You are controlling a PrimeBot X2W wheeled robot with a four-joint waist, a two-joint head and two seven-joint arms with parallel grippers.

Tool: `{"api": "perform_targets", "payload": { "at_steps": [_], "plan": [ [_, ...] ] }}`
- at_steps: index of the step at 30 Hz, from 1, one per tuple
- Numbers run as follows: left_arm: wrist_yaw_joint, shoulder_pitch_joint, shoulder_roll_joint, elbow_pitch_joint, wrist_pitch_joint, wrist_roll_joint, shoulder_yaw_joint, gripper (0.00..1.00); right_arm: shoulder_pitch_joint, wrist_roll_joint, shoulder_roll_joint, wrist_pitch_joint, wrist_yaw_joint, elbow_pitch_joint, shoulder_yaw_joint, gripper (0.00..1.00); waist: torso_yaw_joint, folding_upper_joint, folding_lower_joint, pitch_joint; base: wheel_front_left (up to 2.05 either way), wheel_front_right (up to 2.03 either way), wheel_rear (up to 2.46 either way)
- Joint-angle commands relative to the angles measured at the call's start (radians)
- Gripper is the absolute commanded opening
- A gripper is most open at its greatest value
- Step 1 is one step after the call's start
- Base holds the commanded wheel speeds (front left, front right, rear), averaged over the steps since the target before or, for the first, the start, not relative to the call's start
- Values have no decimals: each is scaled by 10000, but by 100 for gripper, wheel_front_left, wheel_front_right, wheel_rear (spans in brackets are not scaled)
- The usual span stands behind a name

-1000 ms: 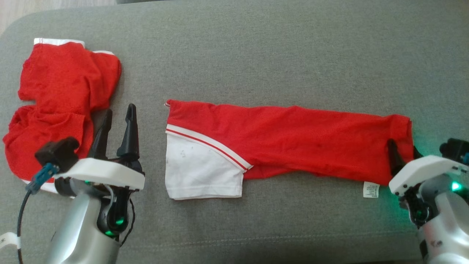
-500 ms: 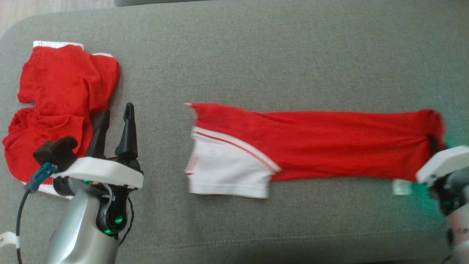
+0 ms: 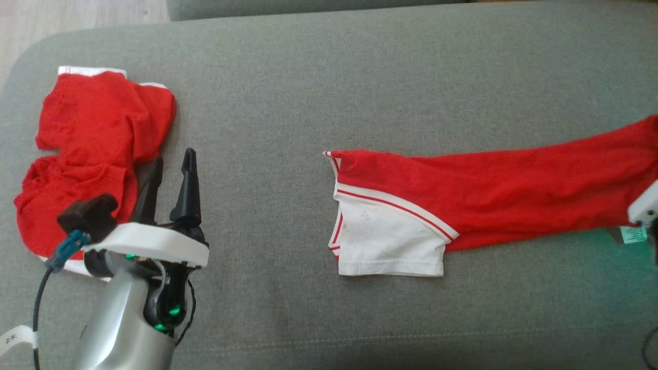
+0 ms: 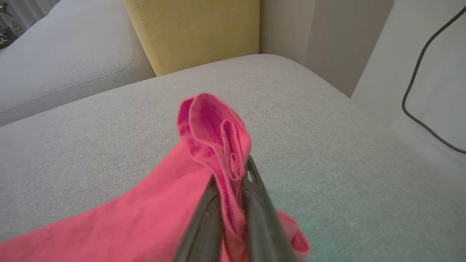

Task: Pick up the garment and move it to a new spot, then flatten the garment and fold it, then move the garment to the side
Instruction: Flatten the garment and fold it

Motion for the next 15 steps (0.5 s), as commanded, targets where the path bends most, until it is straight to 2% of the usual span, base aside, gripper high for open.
{"api": "perform_targets", "payload": {
  "at_steps": [1, 8, 15],
  "plan": [
    [-107, -297, 126, -251, -122, 90, 429, 100, -270, -137, -6, -55, 65, -366, 168, 0, -5, 0, -1, -110, 0, 0, 0],
    [-135, -94, 35, -111, -122, 125, 570, 100, -147, 52, 941, 425, 65, -1353, 923, 0, -155, 0, -1, -616, 0, 0, 0],
    [-144, 66, -81, -110, -122, 163, 598, 100, 454, 1308, 1965, 1417, 65, -3496, 2044, 0, -349, 0, -1, -886, 0, 0, 0]
  ]
}}
